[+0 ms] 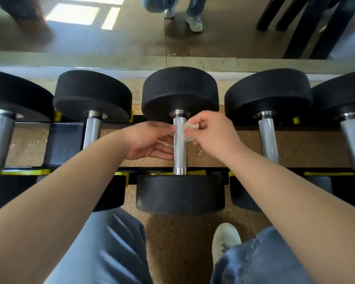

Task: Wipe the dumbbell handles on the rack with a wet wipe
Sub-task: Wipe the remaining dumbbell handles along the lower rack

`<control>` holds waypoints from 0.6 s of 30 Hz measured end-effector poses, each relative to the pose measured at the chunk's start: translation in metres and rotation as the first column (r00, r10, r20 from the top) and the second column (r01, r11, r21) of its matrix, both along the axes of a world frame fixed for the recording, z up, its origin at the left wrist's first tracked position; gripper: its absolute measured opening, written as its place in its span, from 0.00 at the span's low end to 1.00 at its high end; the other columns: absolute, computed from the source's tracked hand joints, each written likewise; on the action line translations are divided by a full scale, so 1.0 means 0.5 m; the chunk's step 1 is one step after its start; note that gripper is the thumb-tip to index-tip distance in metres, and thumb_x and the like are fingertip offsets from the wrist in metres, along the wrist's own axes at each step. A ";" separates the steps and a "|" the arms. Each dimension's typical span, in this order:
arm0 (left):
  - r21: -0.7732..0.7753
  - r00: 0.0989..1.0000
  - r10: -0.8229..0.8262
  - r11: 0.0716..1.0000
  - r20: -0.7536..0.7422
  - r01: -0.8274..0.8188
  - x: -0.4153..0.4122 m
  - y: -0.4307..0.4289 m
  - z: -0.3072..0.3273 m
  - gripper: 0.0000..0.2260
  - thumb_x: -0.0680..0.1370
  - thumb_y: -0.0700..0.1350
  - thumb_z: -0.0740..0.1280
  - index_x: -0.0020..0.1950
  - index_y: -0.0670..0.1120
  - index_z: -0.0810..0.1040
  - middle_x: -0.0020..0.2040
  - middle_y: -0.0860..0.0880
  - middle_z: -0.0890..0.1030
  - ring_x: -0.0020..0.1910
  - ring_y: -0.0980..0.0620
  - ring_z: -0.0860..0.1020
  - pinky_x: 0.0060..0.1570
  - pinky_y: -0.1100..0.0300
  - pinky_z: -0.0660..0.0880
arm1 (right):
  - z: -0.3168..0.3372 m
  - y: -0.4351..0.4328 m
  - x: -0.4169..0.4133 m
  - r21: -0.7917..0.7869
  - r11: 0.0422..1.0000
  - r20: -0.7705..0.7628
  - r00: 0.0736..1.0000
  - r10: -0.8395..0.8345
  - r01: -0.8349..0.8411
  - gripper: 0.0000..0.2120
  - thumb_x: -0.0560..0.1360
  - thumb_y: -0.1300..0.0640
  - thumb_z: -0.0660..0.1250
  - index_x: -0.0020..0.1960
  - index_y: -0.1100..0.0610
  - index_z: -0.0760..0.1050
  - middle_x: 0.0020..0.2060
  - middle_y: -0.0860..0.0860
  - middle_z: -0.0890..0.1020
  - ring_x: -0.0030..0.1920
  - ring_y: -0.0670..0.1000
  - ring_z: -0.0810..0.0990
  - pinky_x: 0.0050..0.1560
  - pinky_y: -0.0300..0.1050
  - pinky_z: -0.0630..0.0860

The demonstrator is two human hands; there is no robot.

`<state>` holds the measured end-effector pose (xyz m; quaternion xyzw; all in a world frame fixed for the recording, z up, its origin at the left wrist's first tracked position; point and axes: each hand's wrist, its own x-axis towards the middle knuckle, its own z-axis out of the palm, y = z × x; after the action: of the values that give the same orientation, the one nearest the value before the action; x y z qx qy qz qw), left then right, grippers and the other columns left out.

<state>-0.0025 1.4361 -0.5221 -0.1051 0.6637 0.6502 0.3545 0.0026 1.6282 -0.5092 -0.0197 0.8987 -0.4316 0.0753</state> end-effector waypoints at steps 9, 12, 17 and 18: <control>0.044 0.998 0.054 0.998 0.025 -0.055 0.032 -0.003 -0.009 0.12 0.84 0.42 0.63 0.67 0.45 0.79 0.57 0.40 0.85 0.49 0.45 0.86 0.48 0.54 0.85 | 0.004 -0.011 0.013 0.387 0.782 -0.082 0.826 0.558 -0.489 0.07 0.77 0.49 0.72 0.54 0.44 0.87 0.41 0.40 0.79 0.43 0.40 0.76 0.47 0.38 0.71; 0.035 0.993 0.118 0.992 0.026 -0.118 0.041 0.003 -0.015 0.11 0.84 0.41 0.64 0.65 0.46 0.79 0.57 0.41 0.86 0.52 0.43 0.86 0.50 0.52 0.84 | 0.000 -0.011 -0.021 0.282 0.920 -0.268 0.899 0.347 -0.271 0.11 0.80 0.50 0.69 0.60 0.42 0.84 0.44 0.42 0.81 0.46 0.45 0.80 0.47 0.41 0.76; 0.042 0.986 0.163 0.986 0.022 -0.164 0.050 0.005 -0.017 0.09 0.83 0.40 0.65 0.62 0.44 0.80 0.52 0.43 0.86 0.48 0.45 0.87 0.47 0.52 0.85 | 0.005 -0.004 -0.017 0.323 0.880 -0.198 0.884 0.423 -0.349 0.10 0.80 0.49 0.69 0.60 0.44 0.85 0.40 0.41 0.82 0.42 0.41 0.79 0.45 0.36 0.76; 0.045 0.987 0.160 0.986 0.024 -0.161 0.050 0.005 -0.015 0.09 0.83 0.39 0.64 0.62 0.44 0.80 0.52 0.43 0.87 0.47 0.46 0.86 0.46 0.52 0.85 | 0.011 -0.003 -0.010 0.332 0.828 -0.088 0.859 0.504 -0.452 0.09 0.79 0.47 0.70 0.57 0.43 0.86 0.35 0.37 0.79 0.39 0.37 0.78 0.40 0.30 0.71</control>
<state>0.0227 1.4386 -0.5296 -0.1565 0.6340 0.6909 0.3103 -0.0024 1.6266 -0.5038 -0.2701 0.9227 -0.2539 0.1057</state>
